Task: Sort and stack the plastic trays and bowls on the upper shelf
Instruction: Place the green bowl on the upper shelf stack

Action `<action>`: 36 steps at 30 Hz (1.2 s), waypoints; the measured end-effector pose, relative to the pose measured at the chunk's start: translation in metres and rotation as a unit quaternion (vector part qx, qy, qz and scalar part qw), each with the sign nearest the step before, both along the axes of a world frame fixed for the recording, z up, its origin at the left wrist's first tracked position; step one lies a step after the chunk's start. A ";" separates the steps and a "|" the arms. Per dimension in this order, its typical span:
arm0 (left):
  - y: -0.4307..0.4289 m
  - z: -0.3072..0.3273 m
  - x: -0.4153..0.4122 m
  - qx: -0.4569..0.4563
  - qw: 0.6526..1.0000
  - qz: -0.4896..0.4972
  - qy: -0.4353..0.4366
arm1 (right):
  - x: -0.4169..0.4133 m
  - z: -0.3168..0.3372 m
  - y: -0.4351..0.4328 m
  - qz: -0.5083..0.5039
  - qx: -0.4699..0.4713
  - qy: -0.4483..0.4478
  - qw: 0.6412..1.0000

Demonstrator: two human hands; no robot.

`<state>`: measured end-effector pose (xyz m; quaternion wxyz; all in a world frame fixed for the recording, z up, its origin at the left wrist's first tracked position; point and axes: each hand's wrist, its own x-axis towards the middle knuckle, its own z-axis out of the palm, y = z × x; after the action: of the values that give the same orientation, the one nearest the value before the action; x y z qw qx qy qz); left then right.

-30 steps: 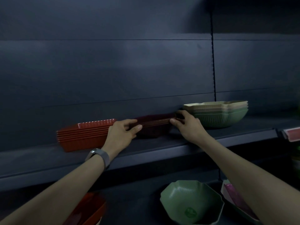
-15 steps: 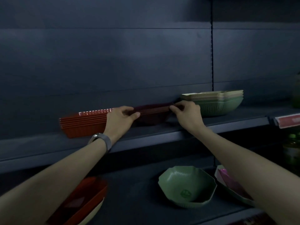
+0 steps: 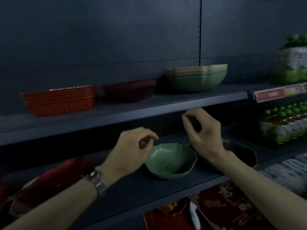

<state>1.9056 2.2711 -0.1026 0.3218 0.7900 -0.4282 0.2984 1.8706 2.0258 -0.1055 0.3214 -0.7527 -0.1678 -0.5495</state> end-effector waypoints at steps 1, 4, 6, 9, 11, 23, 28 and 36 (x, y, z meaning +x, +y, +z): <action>-0.004 -0.017 0.002 0.003 0.999 -0.003 0.051 | 0.000 -0.014 -0.007 0.004 -0.004 0.022 1.000; -0.016 -0.062 0.015 0.017 0.978 0.041 0.204 | 0.008 -0.062 -0.027 -0.016 -0.005 0.139 0.990; -0.022 -0.088 0.028 0.044 0.954 0.086 0.282 | 0.013 -0.093 -0.040 -0.036 -0.006 0.250 0.968; -0.025 -0.118 0.051 0.088 0.926 0.101 0.353 | 0.016 -0.131 -0.052 -0.063 -0.045 0.347 0.935; -0.026 -0.134 0.065 0.134 0.913 0.117 0.366 | 0.019 -0.151 -0.055 -0.094 -0.090 0.392 0.911; -0.033 -0.175 0.099 0.153 0.909 0.116 0.369 | 0.043 -0.210 -0.054 -0.101 -0.057 0.469 0.876; -0.032 -0.179 0.096 0.083 0.922 0.068 0.373 | 0.046 -0.209 -0.053 -0.056 -0.023 0.459 0.886; -0.030 -0.191 0.093 -0.011 0.922 0.060 0.383 | 0.055 -0.207 -0.062 -0.023 -0.008 0.451 0.892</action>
<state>1.9986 2.2411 -0.2931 0.4513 0.8647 -0.2206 -0.0037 1.9254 1.9636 -0.3125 0.3440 -0.9257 0.0081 -0.1571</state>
